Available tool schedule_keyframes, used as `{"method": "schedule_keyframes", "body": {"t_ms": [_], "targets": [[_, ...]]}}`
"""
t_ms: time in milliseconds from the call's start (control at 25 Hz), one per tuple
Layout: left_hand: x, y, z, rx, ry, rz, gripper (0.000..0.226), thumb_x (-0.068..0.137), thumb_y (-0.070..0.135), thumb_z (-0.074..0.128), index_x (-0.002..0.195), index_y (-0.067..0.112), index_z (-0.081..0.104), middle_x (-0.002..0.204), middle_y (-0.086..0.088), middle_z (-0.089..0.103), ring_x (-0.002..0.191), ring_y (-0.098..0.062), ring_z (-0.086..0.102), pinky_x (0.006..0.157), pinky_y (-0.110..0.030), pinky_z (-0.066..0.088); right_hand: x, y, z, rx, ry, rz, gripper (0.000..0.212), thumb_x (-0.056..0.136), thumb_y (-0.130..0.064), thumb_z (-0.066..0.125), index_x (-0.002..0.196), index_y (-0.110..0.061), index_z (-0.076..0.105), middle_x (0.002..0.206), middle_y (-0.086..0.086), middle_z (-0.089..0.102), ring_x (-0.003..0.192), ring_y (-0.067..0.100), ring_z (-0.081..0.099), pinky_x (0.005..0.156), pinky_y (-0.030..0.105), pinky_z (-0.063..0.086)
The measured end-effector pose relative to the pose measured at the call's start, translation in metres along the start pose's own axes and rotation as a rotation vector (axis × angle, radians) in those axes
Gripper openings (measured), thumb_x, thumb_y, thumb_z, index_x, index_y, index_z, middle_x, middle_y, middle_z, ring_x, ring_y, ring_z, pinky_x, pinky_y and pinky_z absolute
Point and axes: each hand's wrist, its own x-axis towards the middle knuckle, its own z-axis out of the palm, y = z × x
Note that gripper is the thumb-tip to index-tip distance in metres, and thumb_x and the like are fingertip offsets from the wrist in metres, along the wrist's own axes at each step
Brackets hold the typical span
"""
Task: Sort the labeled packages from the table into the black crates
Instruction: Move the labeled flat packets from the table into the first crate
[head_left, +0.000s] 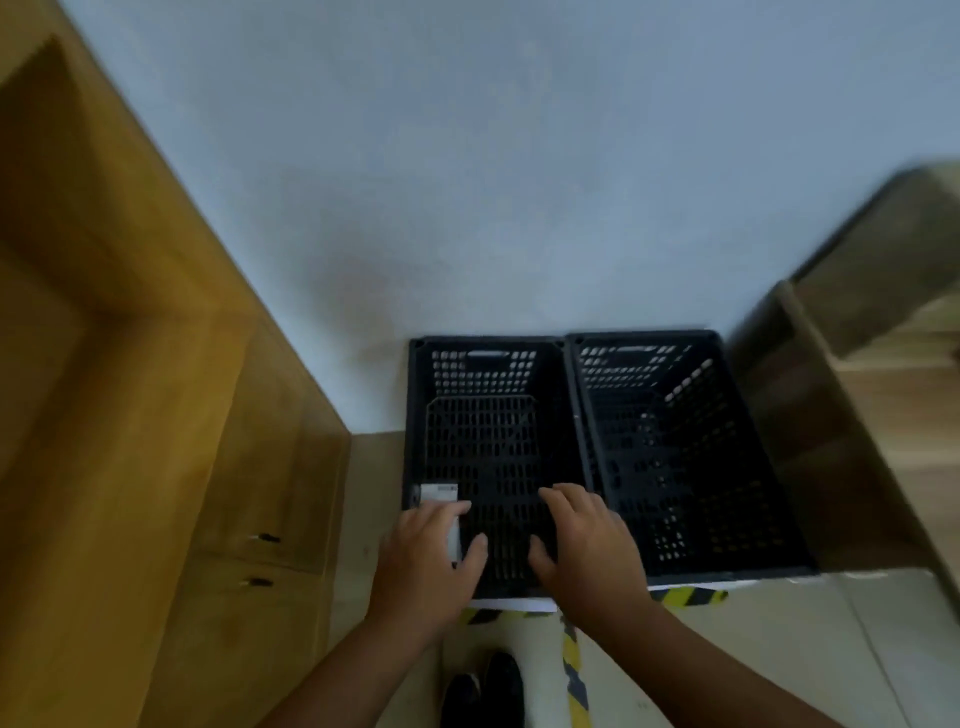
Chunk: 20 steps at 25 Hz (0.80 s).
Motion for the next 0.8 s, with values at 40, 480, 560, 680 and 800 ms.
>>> {"method": "schedule_keyframes", "body": {"t_ms": [40, 480, 560, 680, 800], "targets": [[0.001, 0.015, 0.0, 0.021, -0.016, 0.04, 0.046, 0.099, 0.054, 0.051, 0.141, 0.036, 0.051, 0.139, 0.017, 0.051, 0.132, -0.009, 0.043, 0.111, -0.033, 0.039, -0.009, 0.004, -0.015, -0.019, 0.024, 0.012, 0.057, 0.099, -0.045, 0.05, 0.151, -0.022, 0.042, 0.151, -0.003, 0.045, 0.138, 0.019, 0.044, 0.113, 0.034, 0.039], [0.005, 0.186, 0.069, 0.181, -0.197, 0.577, 0.049, 0.1, 0.062, 0.043, 0.143, 0.039, 0.046, 0.141, 0.024, 0.046, 0.135, -0.005, 0.039, 0.117, -0.03, 0.031, -0.107, 0.108, -0.11, -0.026, 0.278, 0.313, 0.053, 0.099, -0.047, 0.05, 0.146, -0.023, 0.048, 0.15, -0.005, 0.044, 0.137, 0.016, 0.044, 0.111, 0.032, 0.041], [0.0, 0.214, 0.088, 0.22, -0.215, 0.665, 0.05, 0.099, 0.062, 0.042, 0.143, 0.039, 0.046, 0.139, 0.025, 0.047, 0.133, -0.004, 0.041, 0.117, -0.03, 0.031, -0.127, 0.135, -0.12, -0.001, 0.322, 0.379, 0.05, 0.098, -0.046, 0.051, 0.143, -0.023, 0.051, 0.147, -0.006, 0.047, 0.134, 0.015, 0.047, 0.108, 0.031, 0.043], [-0.012, 0.262, 0.125, 0.258, -0.238, 0.749, 0.052, 0.098, 0.063, 0.04, 0.143, 0.04, 0.046, 0.138, 0.025, 0.047, 0.132, -0.003, 0.041, 0.117, -0.03, 0.032, -0.16, 0.184, -0.131, 0.024, 0.375, 0.463, 0.046, 0.097, -0.043, 0.053, 0.138, -0.023, 0.055, 0.142, -0.007, 0.05, 0.128, 0.014, 0.05, 0.104, 0.029, 0.045], [-0.027, 0.317, 0.17, 0.274, -0.251, 0.811, 0.051, 0.097, 0.063, 0.041, 0.142, 0.04, 0.047, 0.137, 0.026, 0.048, 0.131, -0.002, 0.042, 0.115, -0.029, 0.032, -0.189, 0.247, -0.139, 0.043, 0.399, 0.493, 0.044, 0.098, -0.042, 0.051, 0.139, -0.024, 0.052, 0.141, -0.008, 0.048, 0.13, 0.014, 0.047, 0.106, 0.029, 0.044]]}}
